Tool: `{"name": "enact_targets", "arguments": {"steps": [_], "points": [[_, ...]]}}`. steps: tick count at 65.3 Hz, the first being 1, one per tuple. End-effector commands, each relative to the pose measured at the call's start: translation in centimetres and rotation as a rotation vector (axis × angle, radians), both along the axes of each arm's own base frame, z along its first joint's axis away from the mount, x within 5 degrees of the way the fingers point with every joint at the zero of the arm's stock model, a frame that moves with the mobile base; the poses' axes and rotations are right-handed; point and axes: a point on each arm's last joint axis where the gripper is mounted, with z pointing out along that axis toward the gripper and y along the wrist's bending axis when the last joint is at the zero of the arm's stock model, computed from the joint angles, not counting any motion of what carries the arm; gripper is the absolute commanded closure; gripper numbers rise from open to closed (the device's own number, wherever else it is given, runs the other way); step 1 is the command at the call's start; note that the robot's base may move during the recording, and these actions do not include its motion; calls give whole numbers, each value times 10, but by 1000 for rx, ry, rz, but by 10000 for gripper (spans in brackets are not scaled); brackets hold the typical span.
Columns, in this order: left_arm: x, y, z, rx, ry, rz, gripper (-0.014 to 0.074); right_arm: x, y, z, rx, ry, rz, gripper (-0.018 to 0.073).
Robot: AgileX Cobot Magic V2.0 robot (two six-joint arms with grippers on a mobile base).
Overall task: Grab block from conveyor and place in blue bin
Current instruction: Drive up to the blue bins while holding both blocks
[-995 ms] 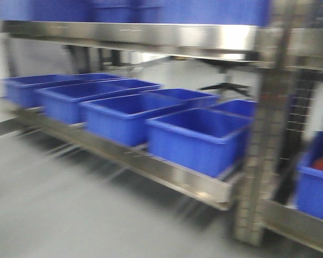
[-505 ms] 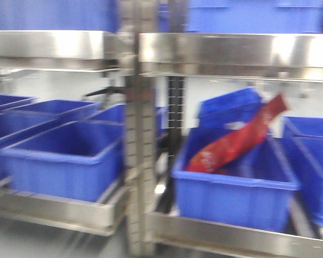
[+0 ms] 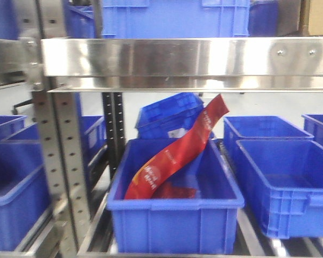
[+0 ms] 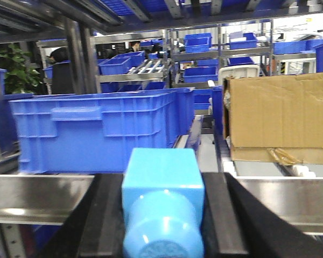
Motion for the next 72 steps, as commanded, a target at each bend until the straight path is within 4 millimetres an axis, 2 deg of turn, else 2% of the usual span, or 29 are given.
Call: {"name": "enact_targets", "arguments": {"steps": [1, 72], "points": [[-2, 0, 2, -3, -24, -1, 707, 0, 0, 1, -4, -14, -4, 720], [-2, 0, 2, -3, -24, -1, 707, 0, 0, 1, -4, -14, -4, 720]]}}
